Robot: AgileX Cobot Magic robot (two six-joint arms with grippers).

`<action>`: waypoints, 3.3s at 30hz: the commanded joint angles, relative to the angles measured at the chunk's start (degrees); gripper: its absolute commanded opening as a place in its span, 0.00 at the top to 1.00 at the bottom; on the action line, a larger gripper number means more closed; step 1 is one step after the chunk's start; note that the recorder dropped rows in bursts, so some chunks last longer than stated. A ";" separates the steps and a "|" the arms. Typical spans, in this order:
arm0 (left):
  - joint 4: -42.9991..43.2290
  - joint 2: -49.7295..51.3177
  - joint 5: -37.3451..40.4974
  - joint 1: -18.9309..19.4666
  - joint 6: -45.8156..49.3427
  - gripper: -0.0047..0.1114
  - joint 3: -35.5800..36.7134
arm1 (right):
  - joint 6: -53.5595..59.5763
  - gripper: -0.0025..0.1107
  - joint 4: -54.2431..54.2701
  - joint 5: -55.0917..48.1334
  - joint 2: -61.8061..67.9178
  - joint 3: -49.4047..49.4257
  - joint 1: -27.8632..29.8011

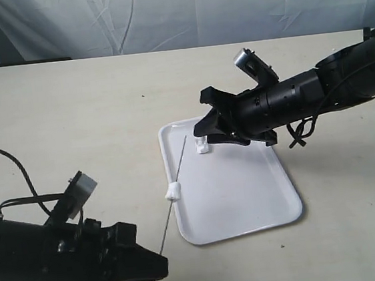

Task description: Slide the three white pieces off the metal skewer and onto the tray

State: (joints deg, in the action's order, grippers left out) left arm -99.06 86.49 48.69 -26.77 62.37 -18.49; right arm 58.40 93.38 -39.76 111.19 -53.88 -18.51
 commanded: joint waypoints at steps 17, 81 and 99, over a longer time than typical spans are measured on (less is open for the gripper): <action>-0.89 -0.50 -5.26 -0.22 -0.65 0.96 -7.08 | 0.56 0.63 1.61 -12.91 -0.04 -0.21 0.03; -0.89 6.56 1.03 -0.22 -2.43 0.96 -13.45 | 0.35 0.80 -3.17 -9.86 -0.04 -0.11 -0.88; 2.07 6.56 1.00 -6.52 -7.58 0.96 -12.10 | 1.11 0.80 -3.50 0.75 -0.04 -0.11 -0.88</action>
State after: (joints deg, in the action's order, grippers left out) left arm -99.35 93.19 45.37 -32.18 54.48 -31.60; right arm 58.52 89.30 -43.62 111.19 -53.88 -19.56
